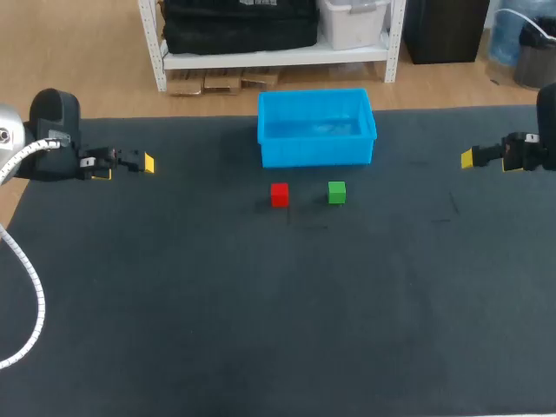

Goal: Use the left arm to pick the red cube and place it into the blue plastic box first, then use the right arm to grasp the green cube and put it into the same blue plastic box after the first action is fully finished.

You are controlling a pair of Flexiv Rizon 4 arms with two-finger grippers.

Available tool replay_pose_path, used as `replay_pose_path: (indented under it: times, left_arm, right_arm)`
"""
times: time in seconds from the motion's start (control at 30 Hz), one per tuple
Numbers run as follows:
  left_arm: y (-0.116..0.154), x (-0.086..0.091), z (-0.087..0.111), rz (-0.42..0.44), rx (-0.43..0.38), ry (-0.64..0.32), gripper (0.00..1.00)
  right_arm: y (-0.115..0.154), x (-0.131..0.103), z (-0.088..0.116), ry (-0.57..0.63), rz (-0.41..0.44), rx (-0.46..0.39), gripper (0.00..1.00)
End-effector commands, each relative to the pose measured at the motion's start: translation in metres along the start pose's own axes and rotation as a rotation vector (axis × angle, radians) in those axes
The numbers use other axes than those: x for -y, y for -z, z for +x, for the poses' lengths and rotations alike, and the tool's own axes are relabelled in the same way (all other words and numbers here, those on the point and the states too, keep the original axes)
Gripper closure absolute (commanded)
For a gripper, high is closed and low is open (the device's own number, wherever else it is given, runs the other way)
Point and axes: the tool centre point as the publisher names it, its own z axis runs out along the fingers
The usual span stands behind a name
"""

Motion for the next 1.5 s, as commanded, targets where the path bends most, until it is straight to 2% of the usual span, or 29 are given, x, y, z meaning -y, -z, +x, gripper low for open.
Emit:
replay_pose_path:
  times: [0.03,0.23,0.43,0.53,0.83,1.1,1.13,1.27,1.5]
  left_arm:
    - [0.000,-0.002,0.001,0.008,0.005,-0.002,0.00]
    - [0.000,-0.002,0.001,0.008,0.005,-0.002,0.00]
    - [-0.012,0.010,-0.006,-0.065,-0.109,0.014,0.00]
    - [-0.018,0.015,-0.010,-0.092,-0.139,0.050,0.00]
    - [-0.043,0.041,-0.014,-0.208,-0.239,0.030,0.00]
    - [-0.070,0.068,-0.009,-0.221,-0.299,0.012,0.00]
    - [-0.073,0.069,-0.008,-0.232,-0.314,0.008,0.00]
    - [-0.076,0.072,-0.006,-0.176,-0.335,0.018,0.00]
    - [-0.076,0.072,-0.006,-0.176,-0.335,0.018,0.00]
  right_arm:
    - [0.000,0.000,0.000,0.000,0.001,-0.001,0.00]
    - [0.000,0.000,0.000,0.000,0.001,-0.001,0.00]
    - [0.000,0.000,0.000,0.000,0.001,-0.001,0.00]
    - [0.000,0.000,0.000,0.000,0.001,-0.001,0.00]
    - [0.000,0.000,0.000,0.000,0.001,-0.001,0.00]
    - [0.000,0.000,0.000,0.000,0.001,-0.001,0.00]
    - [0.000,0.000,0.000,0.000,0.001,-0.001,0.00]
    - [0.000,0.000,0.000,0.000,0.001,-0.001,0.00]
    - [0.000,0.000,0.000,0.000,0.001,-0.001,0.00]
